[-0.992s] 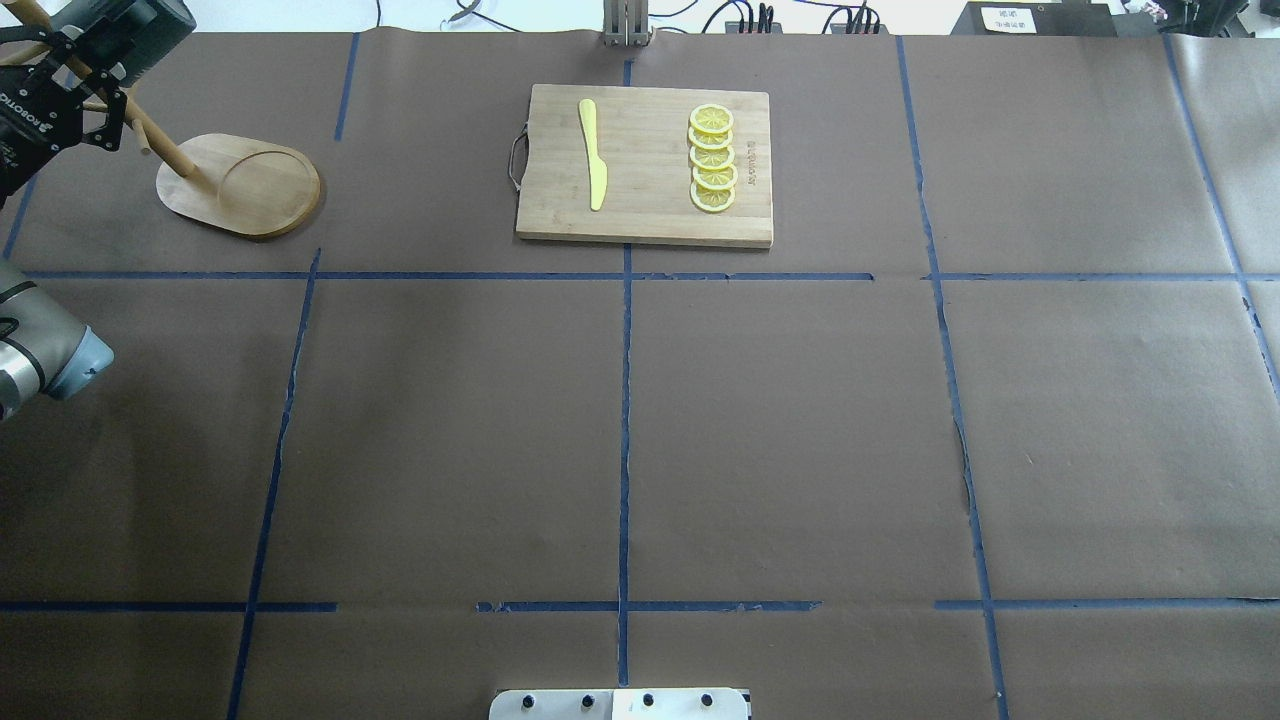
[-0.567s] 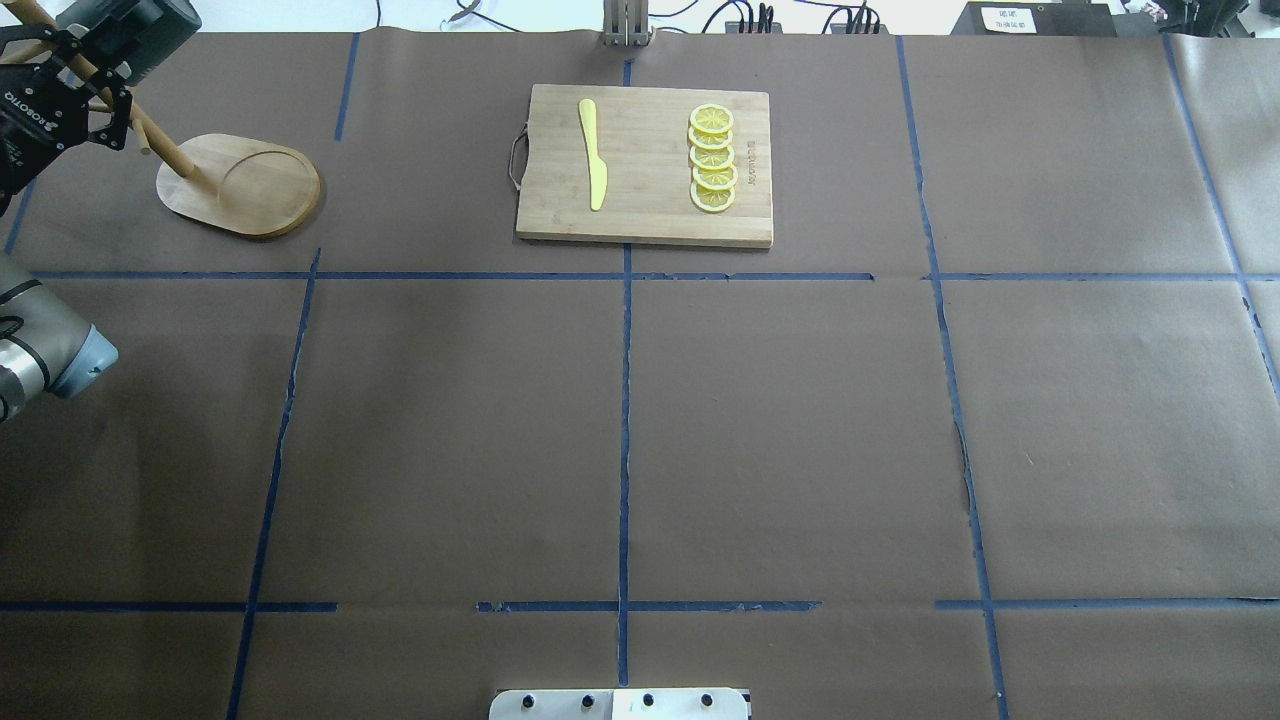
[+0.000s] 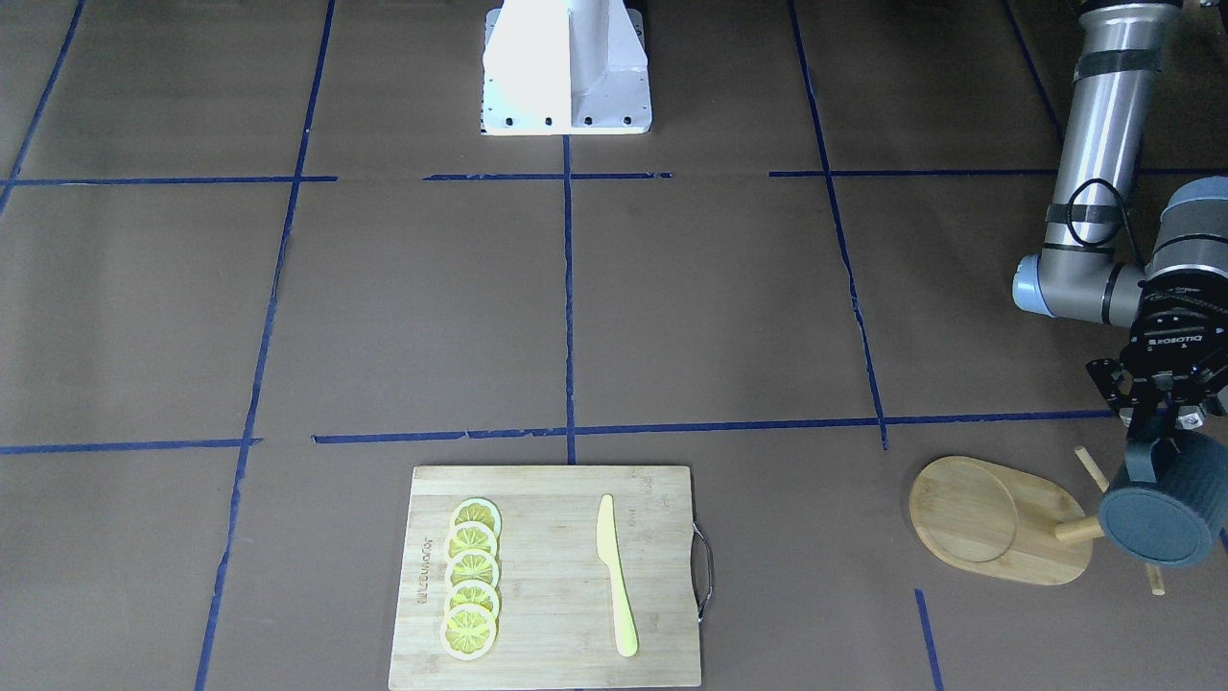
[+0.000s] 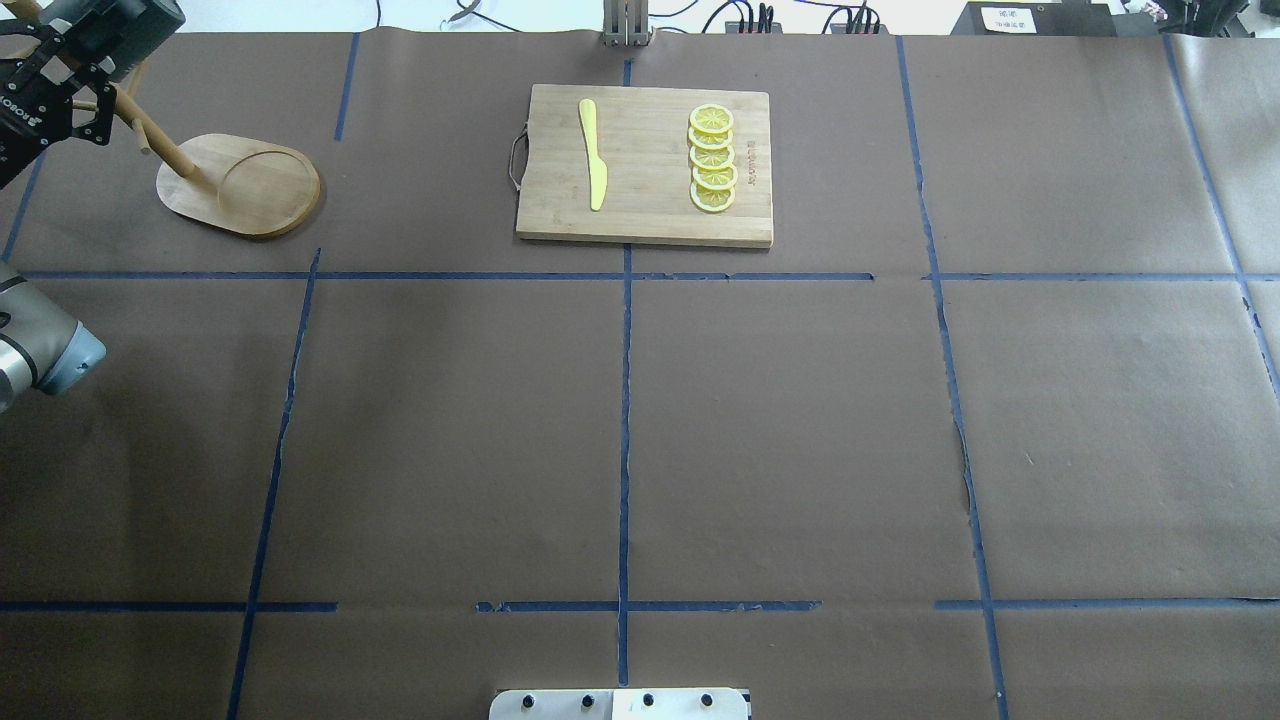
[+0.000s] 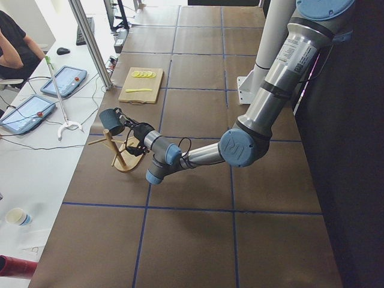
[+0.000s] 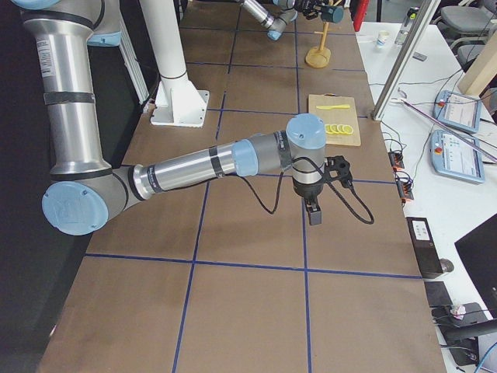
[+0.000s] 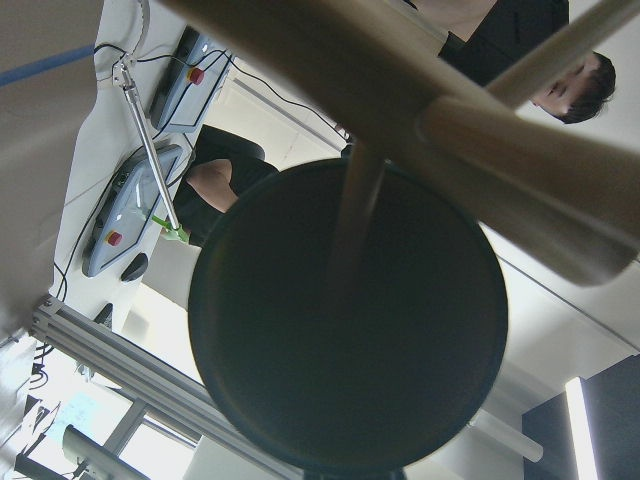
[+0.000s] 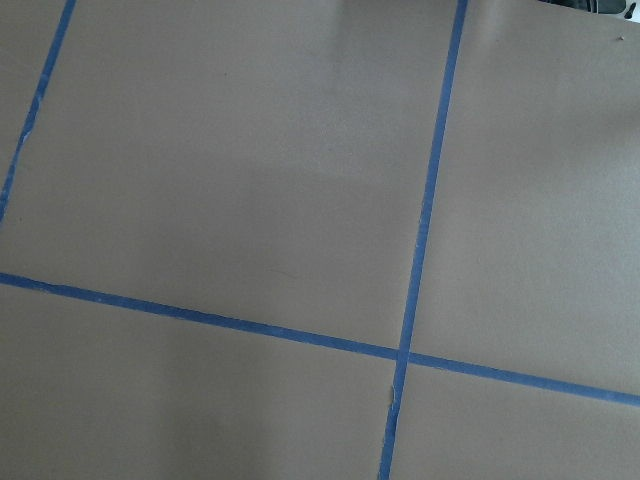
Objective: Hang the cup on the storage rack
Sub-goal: 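Lower the mug handle onto the rack peg with the left gripper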
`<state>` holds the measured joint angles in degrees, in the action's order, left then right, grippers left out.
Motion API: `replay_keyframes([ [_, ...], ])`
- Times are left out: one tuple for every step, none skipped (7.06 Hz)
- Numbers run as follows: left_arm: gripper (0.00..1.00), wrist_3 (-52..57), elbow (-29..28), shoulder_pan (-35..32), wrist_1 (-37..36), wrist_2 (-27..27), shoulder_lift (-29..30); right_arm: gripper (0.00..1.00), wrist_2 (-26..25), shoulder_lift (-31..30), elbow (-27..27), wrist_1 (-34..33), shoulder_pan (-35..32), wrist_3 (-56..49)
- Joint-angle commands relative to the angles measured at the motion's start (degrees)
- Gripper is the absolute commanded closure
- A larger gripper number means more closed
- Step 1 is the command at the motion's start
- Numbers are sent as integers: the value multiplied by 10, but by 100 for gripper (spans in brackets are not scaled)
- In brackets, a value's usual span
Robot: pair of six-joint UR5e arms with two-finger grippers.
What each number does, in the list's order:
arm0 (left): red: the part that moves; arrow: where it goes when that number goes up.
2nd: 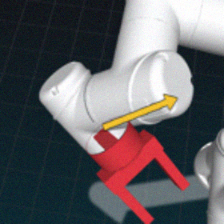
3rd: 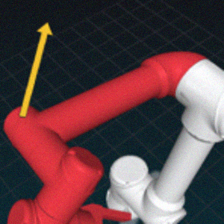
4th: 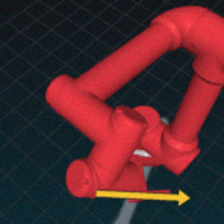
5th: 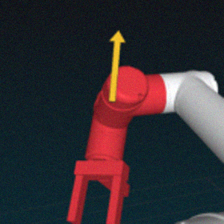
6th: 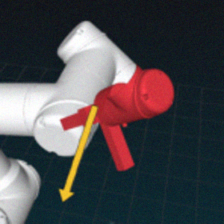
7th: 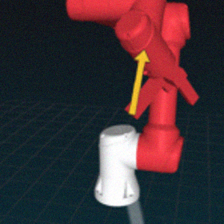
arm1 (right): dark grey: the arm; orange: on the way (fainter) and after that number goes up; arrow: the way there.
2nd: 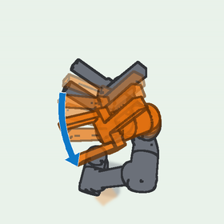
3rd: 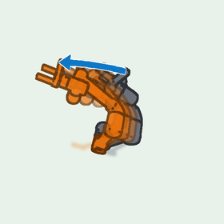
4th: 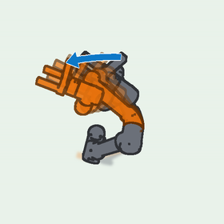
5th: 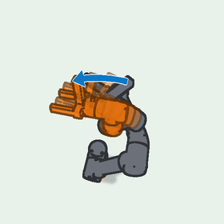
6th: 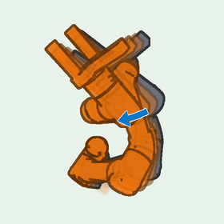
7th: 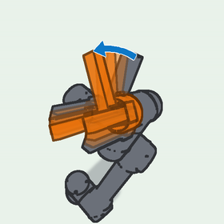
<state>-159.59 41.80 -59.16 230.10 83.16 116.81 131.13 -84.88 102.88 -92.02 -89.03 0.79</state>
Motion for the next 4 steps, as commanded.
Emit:
replay_keyframes([
  [100,0,-5,0,-1,0,1,0,0,0,0,0,0,0],
  [100,1,-8,0,-1,0,2,0,0,0,0,0,0,0],
  [99,1,-8,0,-1,0,2,0,0,1,0,0,0,0],
  [98,1,-8,0,-1,0,2,0,0,1,0,0,0,0],
])
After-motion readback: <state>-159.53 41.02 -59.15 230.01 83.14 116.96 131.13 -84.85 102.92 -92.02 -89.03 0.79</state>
